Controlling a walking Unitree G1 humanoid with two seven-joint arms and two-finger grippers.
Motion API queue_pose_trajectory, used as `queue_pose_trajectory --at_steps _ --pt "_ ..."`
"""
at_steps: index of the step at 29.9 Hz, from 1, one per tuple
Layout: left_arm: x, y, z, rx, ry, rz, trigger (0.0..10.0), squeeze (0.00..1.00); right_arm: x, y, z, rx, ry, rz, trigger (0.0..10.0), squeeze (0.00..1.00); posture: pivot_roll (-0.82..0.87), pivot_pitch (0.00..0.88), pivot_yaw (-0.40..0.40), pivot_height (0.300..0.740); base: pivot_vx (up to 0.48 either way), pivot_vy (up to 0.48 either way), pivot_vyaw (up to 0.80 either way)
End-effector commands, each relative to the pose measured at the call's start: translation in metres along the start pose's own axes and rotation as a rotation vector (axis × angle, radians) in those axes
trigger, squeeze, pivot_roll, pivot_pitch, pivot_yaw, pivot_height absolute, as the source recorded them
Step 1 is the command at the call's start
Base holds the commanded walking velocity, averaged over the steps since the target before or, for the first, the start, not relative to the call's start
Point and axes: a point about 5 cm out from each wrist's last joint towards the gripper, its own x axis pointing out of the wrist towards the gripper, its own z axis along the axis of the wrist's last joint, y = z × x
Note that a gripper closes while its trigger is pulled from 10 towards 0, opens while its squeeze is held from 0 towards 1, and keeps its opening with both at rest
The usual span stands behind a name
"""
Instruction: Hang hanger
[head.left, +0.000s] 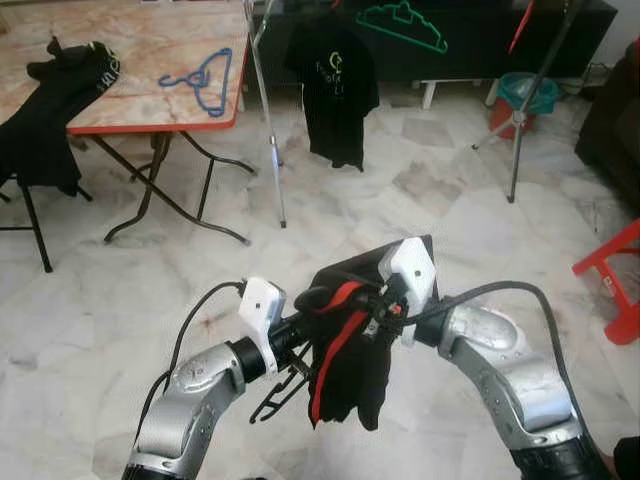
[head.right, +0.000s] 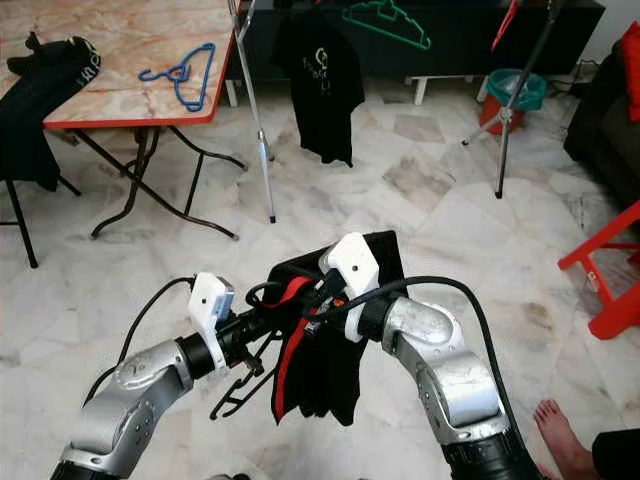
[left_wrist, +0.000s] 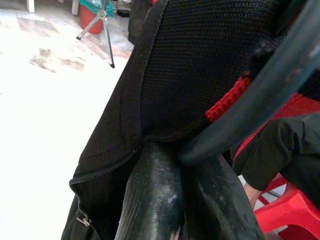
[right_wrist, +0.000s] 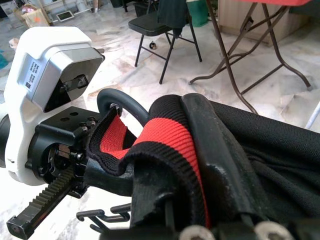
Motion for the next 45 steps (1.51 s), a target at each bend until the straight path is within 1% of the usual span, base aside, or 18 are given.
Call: queue_pose_trajectory --at_steps 1,2,4,10,20,24,26,27,28,29,32,33,45 --pt "0.001 0.005 0.003 0.014 0.004 0.041 10.0 0.00 0.009 0.013 0.008 -0.003 -0.051 0.095 10.0 0.72 0.04 0.123 -0.010 0.740 0.000 0.000 0.00" --pt "0.000 0.005 0.003 0.014 0.006 0.041 10.0 0.00 0.009 0.013 0.008 -0.004 -0.051 0.094 10.0 0.80 0.04 0.123 -0.010 0.740 0.000 0.000 0.00" --pt "0.000 0.006 0.003 0.016 0.006 0.041 10.0 0.00 0.009 0.013 0.008 -0.004 -0.050 0.092 10.0 0.82 0.04 0.123 -0.010 0.740 0.000 0.000 0.00" --pt "0.000 0.006 0.004 0.019 0.004 0.044 10.0 0.00 0.010 0.011 0.008 -0.002 -0.051 0.077 10.0 0.80 0.04 0.123 -0.010 0.740 0.000 0.000 0.00" --pt "0.000 0.007 0.005 0.021 0.002 0.044 10.0 0.00 0.010 0.008 0.007 0.004 -0.049 0.053 10.0 0.81 0.04 0.124 -0.009 0.740 0.000 0.000 0.00" --pt "0.000 0.008 0.007 0.027 -0.005 0.047 10.0 0.00 0.007 0.008 0.004 0.017 -0.039 0.041 10.0 0.82 0.04 0.122 -0.010 0.740 0.000 0.000 0.00" --pt "-0.001 0.009 0.007 0.027 -0.007 0.047 10.0 0.00 0.006 0.008 0.001 0.021 -0.033 0.035 10.0 0.85 0.04 0.123 -0.009 0.740 0.000 0.000 0.00" --pt "-0.001 0.009 0.008 0.028 -0.007 0.046 10.0 0.00 0.005 0.007 0.000 0.022 -0.029 0.030 10.0 0.85 0.04 0.123 -0.009 0.740 0.000 0.000 0.00" --pt "-0.001 0.009 0.008 0.030 -0.006 0.046 10.0 0.00 0.003 0.006 -0.003 0.031 -0.020 0.018 10.0 0.93 0.04 0.123 -0.009 0.740 0.000 0.000 0.00" --pt "-0.002 0.009 0.008 0.030 -0.006 0.045 10.0 0.00 0.002 0.005 -0.004 0.033 -0.016 0.013 10.0 0.97 0.04 0.123 -0.009 0.740 0.000 0.000 0.00" --pt "-0.002 0.009 0.007 0.030 -0.005 0.045 10.0 0.00 0.001 0.005 -0.005 0.037 -0.013 0.008 10.0 0.97 0.04 0.123 -0.009 0.740 0.000 0.000 0.00" --pt "-0.002 0.009 0.007 0.029 -0.005 0.044 10.0 0.00 0.001 0.005 -0.005 0.038 -0.013 0.008 10.0 1.00 0.04 0.122 -0.009 0.740 0.000 0.000 0.00" --pt "-0.001 0.008 0.004 0.027 0.004 0.041 10.0 0.00 -0.001 0.005 -0.004 0.036 -0.008 0.004 10.0 1.00 0.04 0.124 -0.011 0.740 0.000 0.000 0.00"
